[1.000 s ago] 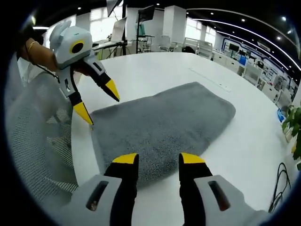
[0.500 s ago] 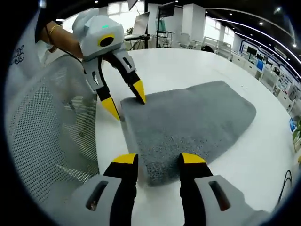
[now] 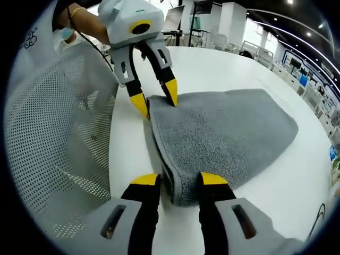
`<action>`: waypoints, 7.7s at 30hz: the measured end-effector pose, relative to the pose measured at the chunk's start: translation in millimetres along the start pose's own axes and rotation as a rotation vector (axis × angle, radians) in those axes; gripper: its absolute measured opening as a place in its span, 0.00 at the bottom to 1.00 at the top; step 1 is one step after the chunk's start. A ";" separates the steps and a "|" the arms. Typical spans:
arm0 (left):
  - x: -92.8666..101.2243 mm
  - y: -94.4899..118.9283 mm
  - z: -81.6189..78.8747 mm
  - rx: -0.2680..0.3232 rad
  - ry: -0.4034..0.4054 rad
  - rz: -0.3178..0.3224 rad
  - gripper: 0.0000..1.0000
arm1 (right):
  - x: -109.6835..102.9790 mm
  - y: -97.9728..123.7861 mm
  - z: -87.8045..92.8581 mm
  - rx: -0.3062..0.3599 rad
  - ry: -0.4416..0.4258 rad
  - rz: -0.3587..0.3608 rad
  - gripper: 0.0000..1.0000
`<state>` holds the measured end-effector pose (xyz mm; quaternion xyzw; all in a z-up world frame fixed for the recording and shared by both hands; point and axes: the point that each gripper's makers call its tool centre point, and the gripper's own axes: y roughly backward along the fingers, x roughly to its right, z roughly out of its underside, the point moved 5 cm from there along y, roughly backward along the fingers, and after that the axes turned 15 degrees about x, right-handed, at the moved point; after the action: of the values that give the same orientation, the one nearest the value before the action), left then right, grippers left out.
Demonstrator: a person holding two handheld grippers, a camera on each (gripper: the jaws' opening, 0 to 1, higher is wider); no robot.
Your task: Fold the towel on the table until its edges align and the towel forms a compact rectangular stack.
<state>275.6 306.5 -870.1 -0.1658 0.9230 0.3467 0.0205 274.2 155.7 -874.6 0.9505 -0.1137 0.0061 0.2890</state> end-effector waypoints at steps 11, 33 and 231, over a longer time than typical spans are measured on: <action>-6.1 -1.5 -0.8 -0.028 -0.043 0.042 0.19 | 7.5 0.0 1.8 -0.003 0.061 -0.027 0.17; -12.1 -7.3 -0.3 0.049 0.007 -0.064 0.12 | 11.7 -3.4 1.5 0.043 -0.098 0.123 0.08; -132.7 -6.6 26.6 0.236 0.805 -0.294 0.11 | 136.7 -28.5 -6.7 0.188 -0.700 0.365 0.05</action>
<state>401.0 357.8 -874.2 -0.4137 0.8572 0.1403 -0.2728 414.0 153.3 -874.1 0.8817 -0.3709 -0.2565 0.1386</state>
